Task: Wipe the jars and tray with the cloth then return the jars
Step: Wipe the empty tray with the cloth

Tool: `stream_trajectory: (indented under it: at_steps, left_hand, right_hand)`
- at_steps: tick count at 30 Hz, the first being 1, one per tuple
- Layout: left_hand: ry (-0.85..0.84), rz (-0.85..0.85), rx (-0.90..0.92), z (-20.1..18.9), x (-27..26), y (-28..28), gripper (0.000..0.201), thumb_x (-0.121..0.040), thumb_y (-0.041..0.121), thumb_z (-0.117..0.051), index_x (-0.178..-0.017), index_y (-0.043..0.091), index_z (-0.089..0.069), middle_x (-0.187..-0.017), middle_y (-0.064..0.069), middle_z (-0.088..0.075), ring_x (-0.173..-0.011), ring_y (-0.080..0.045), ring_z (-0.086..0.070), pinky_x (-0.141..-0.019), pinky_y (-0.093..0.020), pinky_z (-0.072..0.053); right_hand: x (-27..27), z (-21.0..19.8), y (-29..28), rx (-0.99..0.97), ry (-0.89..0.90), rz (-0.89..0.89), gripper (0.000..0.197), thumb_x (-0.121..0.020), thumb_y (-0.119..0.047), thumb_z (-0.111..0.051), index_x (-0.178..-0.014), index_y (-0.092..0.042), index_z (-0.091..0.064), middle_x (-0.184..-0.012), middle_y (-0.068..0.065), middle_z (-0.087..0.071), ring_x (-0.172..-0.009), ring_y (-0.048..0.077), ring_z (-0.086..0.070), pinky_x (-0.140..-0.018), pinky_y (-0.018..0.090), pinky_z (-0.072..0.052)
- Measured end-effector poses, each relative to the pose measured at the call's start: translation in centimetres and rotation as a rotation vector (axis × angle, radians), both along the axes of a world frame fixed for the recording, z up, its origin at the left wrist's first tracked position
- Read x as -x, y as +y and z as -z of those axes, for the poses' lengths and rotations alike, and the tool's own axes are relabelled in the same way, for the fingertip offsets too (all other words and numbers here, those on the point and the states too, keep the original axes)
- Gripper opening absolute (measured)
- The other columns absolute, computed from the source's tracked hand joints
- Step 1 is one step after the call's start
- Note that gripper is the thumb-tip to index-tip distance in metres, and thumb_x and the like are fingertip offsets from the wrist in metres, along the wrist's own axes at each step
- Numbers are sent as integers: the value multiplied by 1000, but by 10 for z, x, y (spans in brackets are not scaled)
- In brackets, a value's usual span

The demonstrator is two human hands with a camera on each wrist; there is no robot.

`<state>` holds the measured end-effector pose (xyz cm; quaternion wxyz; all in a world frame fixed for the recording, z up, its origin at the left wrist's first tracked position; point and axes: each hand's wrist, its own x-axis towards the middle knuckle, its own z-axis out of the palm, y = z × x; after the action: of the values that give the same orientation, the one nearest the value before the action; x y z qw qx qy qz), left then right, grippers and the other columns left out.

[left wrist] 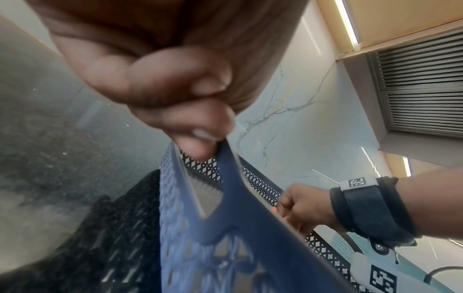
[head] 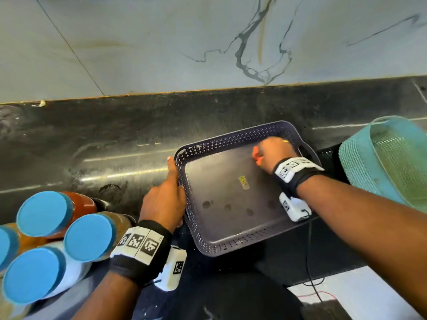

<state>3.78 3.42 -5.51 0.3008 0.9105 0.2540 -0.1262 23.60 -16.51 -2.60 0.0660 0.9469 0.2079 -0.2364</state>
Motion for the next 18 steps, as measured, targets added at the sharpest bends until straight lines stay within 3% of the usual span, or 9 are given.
stream_trajectory:
  at_steps: [1, 3, 6, 10, 14, 18]
  left_hand:
    - [-12, 5, 9, 1, 1, -1, 72, -106, 27, -38, -162, 29, 8, -81, -7, -73, -67, -29, -69, -76, -45, -57]
    - [-23, 28, 30, 0, 3, -2, 74, -106, 27, -38, -161, 29, 10, -73, -3, -69, -58, -23, -66, -71, -44, -58]
    - [-21, 67, 52, 0, 3, 0, 76, -106, 26, -40, -161, 28, 13, -71, 1, -66, -56, -18, -64, -69, -41, -58]
    - [-12, 78, 91, 4, 2, 1, 79, -105, 26, -41, -160, 31, 16, -77, -3, -71, -58, -22, -67, -71, -46, -60]
    - [-4, 79, 89, 4, 2, 0, 79, -105, 29, -40, -159, 30, 17, -78, -7, -72, -63, -26, -68, -72, -46, -59]
    - [16, 47, -3, -4, 5, -1, 73, -107, 33, -36, -162, 22, 11, -94, -16, -74, -88, -38, -70, -71, -40, -47]
  right_hand:
    - [-10, -1, -12, 13, -37, 119, 11, -90, -19, -67, -84, -17, -76, -107, 15, -73, -103, 36, -67, -80, 32, -50]
    - [-22, 4, -19, -13, -81, 299, 17, -88, -25, -74, -99, -12, -75, -112, 18, -72, -108, 37, -67, -84, 35, -52]
    - [-16, 13, 11, -77, -111, 341, 31, -93, -25, -69, -116, -4, -69, -122, 22, -68, -116, 40, -64, -91, 40, -53]
    - [27, 23, 70, -172, -52, 166, 25, -98, -17, -58, -118, -6, -67, -125, 16, -66, -120, 36, -62, -97, 38, -50]
    - [76, 20, 115, -250, 98, -168, 26, -97, -15, -55, -117, -10, -71, -118, 14, -65, -112, 33, -64, -93, 36, -52]
    - [79, 10, 112, -215, 149, -412, 22, -99, -13, -53, -113, -7, -69, -114, 15, -62, -107, 36, -65, -91, 38, -52]
